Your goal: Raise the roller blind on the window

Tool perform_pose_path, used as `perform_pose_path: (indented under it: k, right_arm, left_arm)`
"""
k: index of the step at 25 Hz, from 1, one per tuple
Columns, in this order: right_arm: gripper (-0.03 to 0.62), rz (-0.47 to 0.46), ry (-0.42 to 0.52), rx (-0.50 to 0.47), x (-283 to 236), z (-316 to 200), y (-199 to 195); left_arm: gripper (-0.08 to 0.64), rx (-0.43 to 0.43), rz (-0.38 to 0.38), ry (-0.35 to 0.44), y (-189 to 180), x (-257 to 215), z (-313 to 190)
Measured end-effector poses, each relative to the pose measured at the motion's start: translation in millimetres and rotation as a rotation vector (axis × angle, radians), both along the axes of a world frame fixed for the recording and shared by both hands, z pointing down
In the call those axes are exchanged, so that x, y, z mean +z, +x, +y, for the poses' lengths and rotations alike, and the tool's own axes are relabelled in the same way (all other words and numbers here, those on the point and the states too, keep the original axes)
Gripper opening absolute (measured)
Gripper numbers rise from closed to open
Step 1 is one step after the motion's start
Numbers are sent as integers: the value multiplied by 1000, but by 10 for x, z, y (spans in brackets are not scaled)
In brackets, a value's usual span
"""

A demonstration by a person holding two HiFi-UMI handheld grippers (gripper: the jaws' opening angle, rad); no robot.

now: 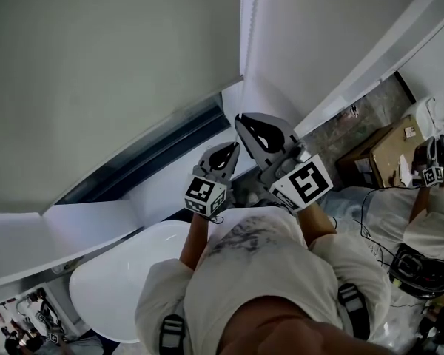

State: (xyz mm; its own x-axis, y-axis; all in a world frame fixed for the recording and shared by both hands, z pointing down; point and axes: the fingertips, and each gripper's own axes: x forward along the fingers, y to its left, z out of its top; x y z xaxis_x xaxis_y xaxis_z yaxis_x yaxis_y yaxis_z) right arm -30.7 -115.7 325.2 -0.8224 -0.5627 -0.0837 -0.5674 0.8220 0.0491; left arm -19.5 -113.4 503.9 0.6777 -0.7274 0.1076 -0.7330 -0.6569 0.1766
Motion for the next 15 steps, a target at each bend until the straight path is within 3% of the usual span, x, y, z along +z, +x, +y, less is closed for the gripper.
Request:
perform_pose_path:
  k: [15]
  right_arm:
    - [64,46,-75,-7,485,109,-43]
  left_arm:
    - [8,8,-32,-93,4,521,44]
